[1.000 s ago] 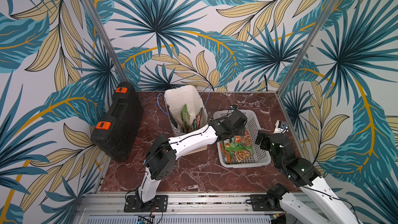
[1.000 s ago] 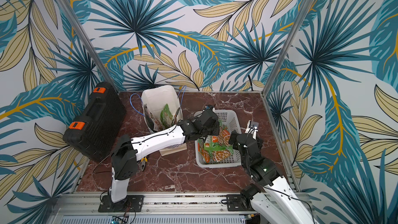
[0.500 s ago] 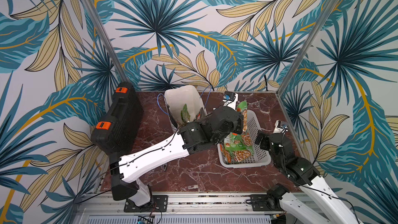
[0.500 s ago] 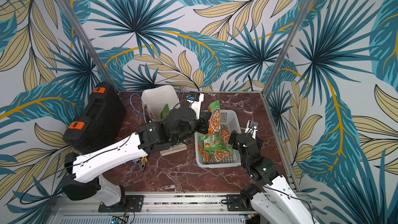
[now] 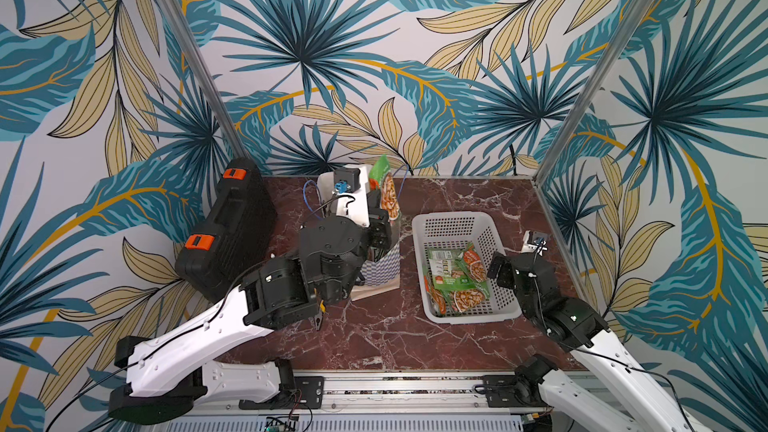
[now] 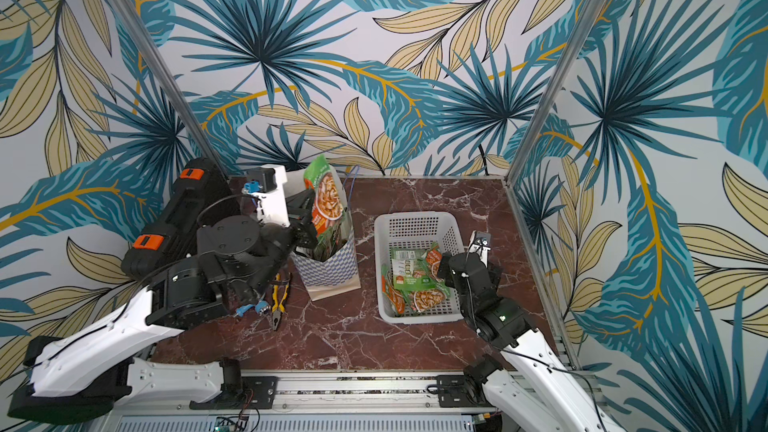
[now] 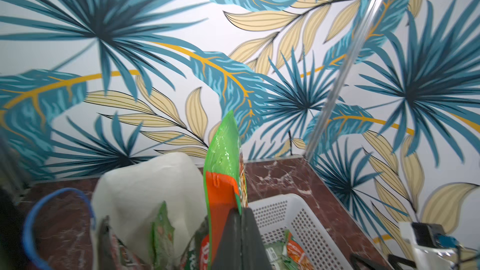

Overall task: Place the condiment packets inside the bag
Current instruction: Place the condiment packet in the paper bag.

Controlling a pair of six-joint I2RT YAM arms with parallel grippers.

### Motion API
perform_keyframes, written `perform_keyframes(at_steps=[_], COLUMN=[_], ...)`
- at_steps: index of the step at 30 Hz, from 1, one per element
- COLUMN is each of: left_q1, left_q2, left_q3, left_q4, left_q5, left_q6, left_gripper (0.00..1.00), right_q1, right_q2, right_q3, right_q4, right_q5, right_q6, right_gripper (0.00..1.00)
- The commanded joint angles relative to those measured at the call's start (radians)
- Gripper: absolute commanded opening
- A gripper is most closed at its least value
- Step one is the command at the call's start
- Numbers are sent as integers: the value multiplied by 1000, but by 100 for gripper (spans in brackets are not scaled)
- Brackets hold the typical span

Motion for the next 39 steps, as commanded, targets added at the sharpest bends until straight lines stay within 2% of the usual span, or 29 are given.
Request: perform_keyframes(at_steps=[1,6,9,15,23,31,32,33,35,36,38,39], left_q1=[-3,-2,13,164,271,323,325,327,329,330,330,330], left_q2=[-32,19,72,166,271,246,242,240,232,225,206,195], left_q3=[-42,-8,21,45,68,30,30,31,35,36,35,34], left_q4=[-26,-191,-288,-397,-425,-380,-378,-374,-375,-374,-373,-371], left_q5=[-252,-413,-431,-193,-62,44,48,55,73,86,115,130], left_q6=[87,28,-29,-160,-192,-179,-175,-170,-168,-168,-165,-163], left_gripper=[0,0,0,0,2,8,11,19,43,52,65,69], right_q1=[-5,-3,-3,-4,-6,-4,-5,-6,-5,-5,-5,-5], right_q2=[16,43,69,114,202,248,252,259,271,280,292,297], right_q3=[-11,-8,-5,3,16,26,25,26,29,32,37,39], right_q4=[28,36,39,47,63,70,74,75,77,76,77,79], right_q5=[-15,-27,-36,-50,-85,-110,-113,-116,-125,-129,-136,-139], right_q6=[-3,-8,-10,-17,-32,-42,-42,-43,-47,-49,-52,-53], right_gripper=[100,100,99,100,100,100,99,99,100,100,99,99])
